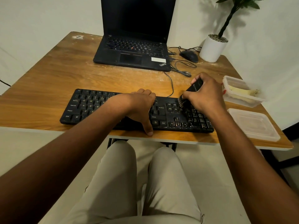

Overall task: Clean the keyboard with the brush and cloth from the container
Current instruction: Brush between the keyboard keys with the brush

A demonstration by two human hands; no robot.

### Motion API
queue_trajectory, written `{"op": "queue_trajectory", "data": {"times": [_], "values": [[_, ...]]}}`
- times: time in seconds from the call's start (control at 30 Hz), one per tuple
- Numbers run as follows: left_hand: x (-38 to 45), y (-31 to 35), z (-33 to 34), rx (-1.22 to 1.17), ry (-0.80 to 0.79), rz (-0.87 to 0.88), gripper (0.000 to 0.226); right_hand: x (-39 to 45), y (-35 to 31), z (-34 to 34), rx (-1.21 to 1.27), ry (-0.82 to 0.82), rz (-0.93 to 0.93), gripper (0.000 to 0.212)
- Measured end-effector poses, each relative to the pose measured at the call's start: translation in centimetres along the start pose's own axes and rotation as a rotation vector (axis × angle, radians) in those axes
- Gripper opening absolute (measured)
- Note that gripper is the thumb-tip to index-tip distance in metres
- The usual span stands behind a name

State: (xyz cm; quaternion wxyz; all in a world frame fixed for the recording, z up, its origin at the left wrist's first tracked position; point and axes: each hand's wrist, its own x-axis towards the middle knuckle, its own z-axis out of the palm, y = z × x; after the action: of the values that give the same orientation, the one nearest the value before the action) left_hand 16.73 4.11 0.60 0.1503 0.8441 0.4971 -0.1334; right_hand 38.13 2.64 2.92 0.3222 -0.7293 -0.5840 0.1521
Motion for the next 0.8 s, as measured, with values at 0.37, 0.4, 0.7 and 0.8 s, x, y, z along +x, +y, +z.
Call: {"op": "queue_trajectory", "data": {"times": [0.37, 0.4, 0.7, 0.8], "values": [[0.2, -0.1, 0.1, -0.013, -0.003, 0.001, 0.13, -2.1, -1.1, -2.0, -0.126, -0.117, -0.046, 0.042], [0.2, -0.1, 0.1, -0.013, -0.003, 0.001, 0.13, -1.9, -1.7, -1.7, -0.122, -0.083, -0.062, 0.044], [0.2, -0.2, 0.0, -0.027, -0.002, 0.004, 0.132, -1.8, -3.9, 2.3, -0.207, -0.058, -0.101, 0.052], [0.3, -0.3, 0.1, -0.029, 0.007, 0.012, 0.13, -2.5, -3.6, 1.2, -0.281, -0.143, -0.058, 0.051]]}}
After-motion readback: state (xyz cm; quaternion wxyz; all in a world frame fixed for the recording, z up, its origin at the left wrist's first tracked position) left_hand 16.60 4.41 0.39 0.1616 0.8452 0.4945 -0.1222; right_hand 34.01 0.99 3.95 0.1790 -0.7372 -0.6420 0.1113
